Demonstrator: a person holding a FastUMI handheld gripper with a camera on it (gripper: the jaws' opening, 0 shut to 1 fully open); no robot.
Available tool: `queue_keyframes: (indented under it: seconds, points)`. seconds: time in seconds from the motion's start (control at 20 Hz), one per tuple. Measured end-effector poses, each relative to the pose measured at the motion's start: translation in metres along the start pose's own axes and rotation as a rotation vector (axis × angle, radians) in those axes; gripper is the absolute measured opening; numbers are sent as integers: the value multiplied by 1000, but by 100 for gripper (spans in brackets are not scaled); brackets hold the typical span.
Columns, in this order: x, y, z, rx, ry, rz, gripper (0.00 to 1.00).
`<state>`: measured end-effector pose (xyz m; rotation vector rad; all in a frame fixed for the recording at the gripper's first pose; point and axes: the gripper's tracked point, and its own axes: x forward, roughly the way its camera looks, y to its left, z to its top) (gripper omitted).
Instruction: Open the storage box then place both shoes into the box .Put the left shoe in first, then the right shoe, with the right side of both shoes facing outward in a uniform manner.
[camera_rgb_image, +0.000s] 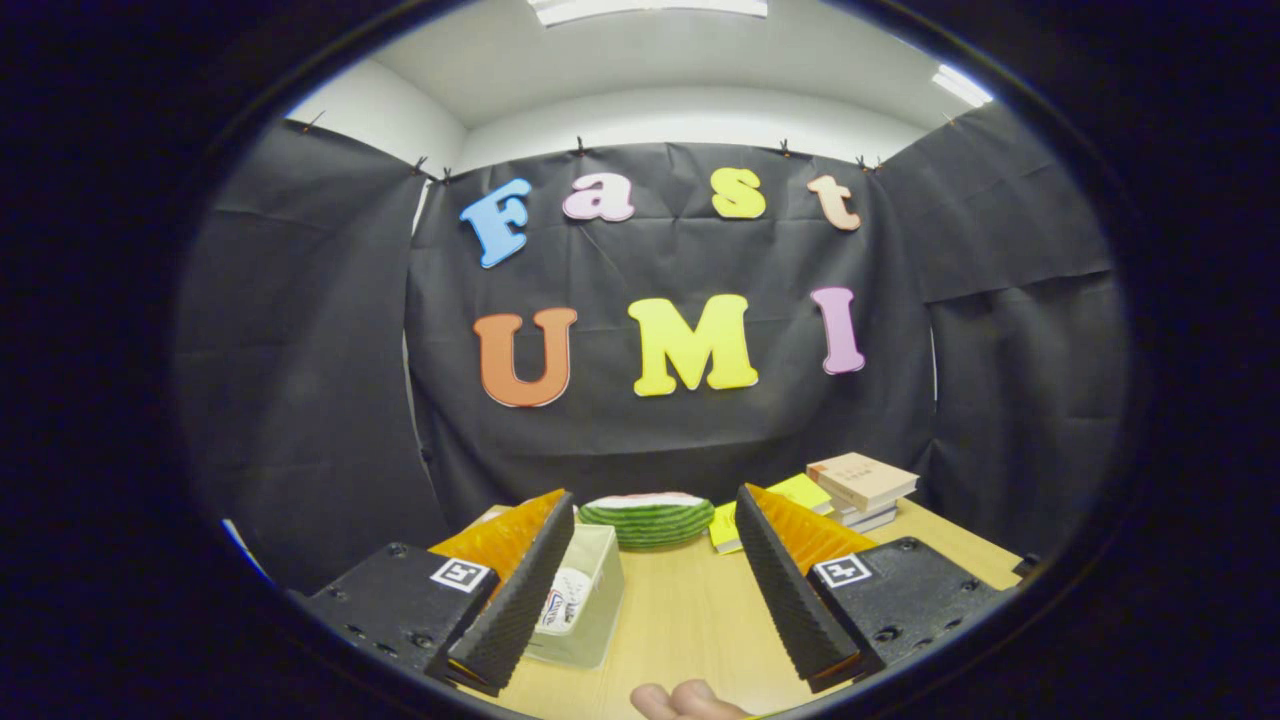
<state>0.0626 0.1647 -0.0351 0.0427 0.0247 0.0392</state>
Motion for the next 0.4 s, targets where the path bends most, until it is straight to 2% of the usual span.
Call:
queue_keyframes:
  seconds: [0.4]
  points:
    - [-21, -20, -3, 8, 39, 24, 100]
